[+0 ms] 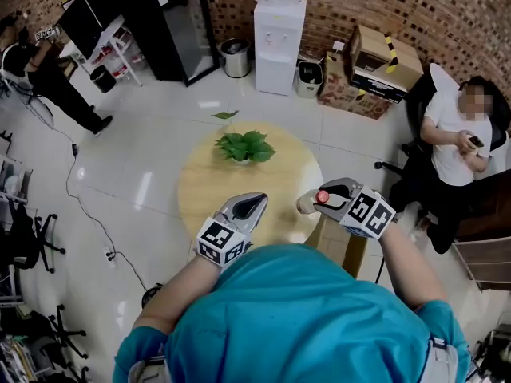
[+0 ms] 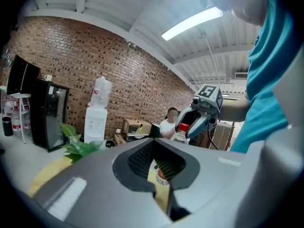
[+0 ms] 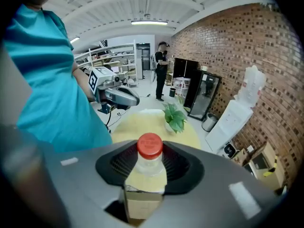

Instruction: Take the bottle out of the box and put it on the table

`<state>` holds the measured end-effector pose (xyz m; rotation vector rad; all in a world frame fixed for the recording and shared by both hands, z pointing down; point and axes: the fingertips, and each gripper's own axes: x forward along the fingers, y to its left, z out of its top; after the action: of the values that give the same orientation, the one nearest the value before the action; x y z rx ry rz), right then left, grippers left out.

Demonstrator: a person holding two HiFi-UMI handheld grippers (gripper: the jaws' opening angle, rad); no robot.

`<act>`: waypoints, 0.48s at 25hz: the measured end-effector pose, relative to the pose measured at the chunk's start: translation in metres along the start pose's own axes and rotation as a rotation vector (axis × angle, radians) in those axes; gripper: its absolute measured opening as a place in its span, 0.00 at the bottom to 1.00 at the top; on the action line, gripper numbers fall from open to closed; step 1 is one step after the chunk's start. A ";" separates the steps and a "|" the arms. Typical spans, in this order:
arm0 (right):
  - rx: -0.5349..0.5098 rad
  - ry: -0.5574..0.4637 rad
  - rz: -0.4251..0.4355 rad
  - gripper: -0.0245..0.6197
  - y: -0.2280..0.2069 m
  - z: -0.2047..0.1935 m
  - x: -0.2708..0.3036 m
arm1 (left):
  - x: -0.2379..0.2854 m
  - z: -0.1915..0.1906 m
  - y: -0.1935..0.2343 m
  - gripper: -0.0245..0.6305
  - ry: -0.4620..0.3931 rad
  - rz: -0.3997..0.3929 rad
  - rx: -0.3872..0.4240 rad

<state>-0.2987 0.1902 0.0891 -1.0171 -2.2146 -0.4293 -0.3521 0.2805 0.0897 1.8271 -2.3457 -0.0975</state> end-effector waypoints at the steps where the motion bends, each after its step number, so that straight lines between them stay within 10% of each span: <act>1: -0.004 0.008 0.011 0.28 0.004 0.005 0.017 | -0.012 -0.007 0.010 0.04 0.002 0.010 0.002; 12: -0.026 0.102 0.021 0.28 0.018 0.008 0.178 | -0.079 -0.087 0.078 0.04 0.079 0.017 -0.017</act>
<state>-0.3742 0.3039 0.2052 -1.0085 -2.1118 -0.4910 -0.3936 0.3808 0.1797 1.7692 -2.2998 -0.0420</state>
